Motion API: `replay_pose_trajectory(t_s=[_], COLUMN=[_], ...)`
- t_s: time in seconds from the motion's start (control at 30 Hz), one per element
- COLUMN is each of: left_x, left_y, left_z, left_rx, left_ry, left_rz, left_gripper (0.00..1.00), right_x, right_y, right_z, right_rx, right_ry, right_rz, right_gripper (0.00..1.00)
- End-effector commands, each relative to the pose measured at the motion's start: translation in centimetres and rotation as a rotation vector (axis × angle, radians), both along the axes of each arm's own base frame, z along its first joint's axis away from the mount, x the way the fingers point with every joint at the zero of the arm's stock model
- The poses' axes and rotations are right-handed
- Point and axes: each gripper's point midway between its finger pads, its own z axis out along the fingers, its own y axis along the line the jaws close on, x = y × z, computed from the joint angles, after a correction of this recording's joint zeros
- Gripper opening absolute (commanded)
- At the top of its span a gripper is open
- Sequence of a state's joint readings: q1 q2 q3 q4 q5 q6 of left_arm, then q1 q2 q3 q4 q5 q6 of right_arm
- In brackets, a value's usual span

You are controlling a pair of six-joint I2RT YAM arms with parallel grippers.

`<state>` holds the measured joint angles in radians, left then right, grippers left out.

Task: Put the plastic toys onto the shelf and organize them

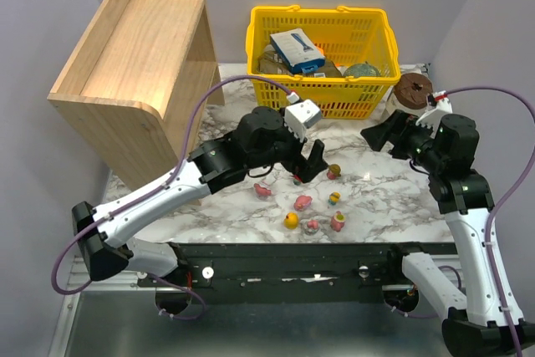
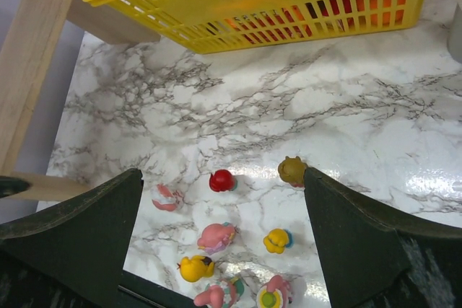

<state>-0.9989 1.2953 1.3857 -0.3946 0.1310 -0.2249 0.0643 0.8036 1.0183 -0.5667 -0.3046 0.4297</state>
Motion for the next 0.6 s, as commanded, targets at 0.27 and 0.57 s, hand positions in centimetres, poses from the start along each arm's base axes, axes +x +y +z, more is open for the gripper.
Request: replay_pose_trajectory(t_s=[0.27,0.57], left_x=[4.6,6.4], left_y=[-2.3,-1.2], left_z=[-14.0,-21.5], left_rx=[0.275,0.414], left_ry=[0.101,0.19], left_rz=[0.152,0.213], left_gripper=[0.93,0.82], right_x=[-1.1,-1.5], right_y=[-0.3,-1.0], right_z=[-1.2,-1.9], right_rx=[-0.002,-0.023], right_ry=[0.028,0.044], right_rz=[-0.022,-0.051], right_gripper=[1.0,1.0])
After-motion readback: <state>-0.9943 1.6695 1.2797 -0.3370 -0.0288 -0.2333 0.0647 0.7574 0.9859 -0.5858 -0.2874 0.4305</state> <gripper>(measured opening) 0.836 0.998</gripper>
